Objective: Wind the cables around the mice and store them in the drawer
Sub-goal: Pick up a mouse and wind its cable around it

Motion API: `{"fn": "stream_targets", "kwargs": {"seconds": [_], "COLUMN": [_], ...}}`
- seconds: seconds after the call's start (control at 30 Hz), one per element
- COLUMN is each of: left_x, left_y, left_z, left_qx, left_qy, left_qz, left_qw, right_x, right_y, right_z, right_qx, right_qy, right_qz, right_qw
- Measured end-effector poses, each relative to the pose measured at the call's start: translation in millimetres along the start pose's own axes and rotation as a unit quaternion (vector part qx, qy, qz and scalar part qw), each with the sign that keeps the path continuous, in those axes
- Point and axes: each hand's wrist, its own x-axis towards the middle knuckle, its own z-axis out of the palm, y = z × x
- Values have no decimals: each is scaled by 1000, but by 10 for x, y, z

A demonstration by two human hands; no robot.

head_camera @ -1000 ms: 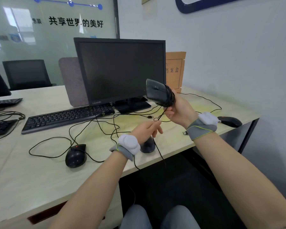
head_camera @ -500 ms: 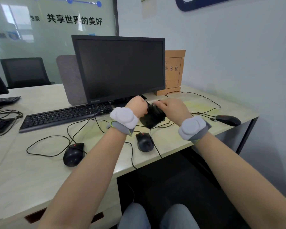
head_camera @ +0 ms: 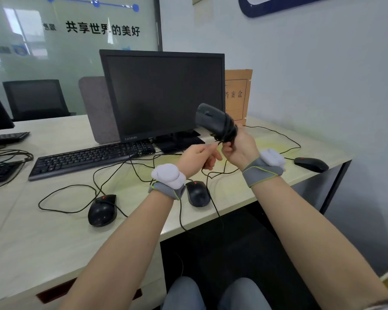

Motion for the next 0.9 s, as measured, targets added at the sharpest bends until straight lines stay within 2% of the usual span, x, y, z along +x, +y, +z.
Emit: {"fn": "stream_targets", "kwargs": {"seconds": [0.07, 0.17, 0.23, 0.3, 0.43, 0.57, 0.6, 0.67, 0.7, 0.73, 0.77, 0.9], "left_x": [-27, -18, 27, 99, 168, 250, 271, 321, 344, 349, 353, 262], "left_y": [-54, -61, -15, 40, 189, 340, 374, 412, 423, 440, 460, 483], "left_z": [-23, -49, -126, -240, -384, -416, -405, -368, -346, -326, -303, -162], "left_qx": [18, -22, 4, 90, 213, 308, 322, 299, 265, 229, 198, 130], "left_qy": [12, 15, 38, 32, -67, -68, -62, -37, -17, 10, 37, 98], "left_qz": [14, 4, 12, 12, -15, -55, -60, -82, -92, -96, -93, -50], "left_qw": [1000, 1000, 999, 995, 975, 947, 943, 950, 960, 969, 975, 985], "right_x": [-39, -105, -146, -171, -187, -210, -199, -182, -179, -186, -180, -91], "right_y": [-79, -178, -213, -239, -273, -232, -207, -144, -112, -84, -64, 1], "right_z": [15, -8, -28, -48, -151, -182, -188, -209, -216, -220, -217, -197], "right_qx": [8, -42, -132, -285, -494, -620, -663, -745, -759, -751, -740, -694], "right_qy": [-36, -100, -100, -78, -110, -146, -128, -49, -14, 17, 43, 82], "right_qz": [20, 24, -11, -78, -183, -269, -308, -393, -424, -437, -434, -386], "right_qw": [999, 994, 986, 952, 843, 723, 670, 537, 494, 495, 513, 602]}}
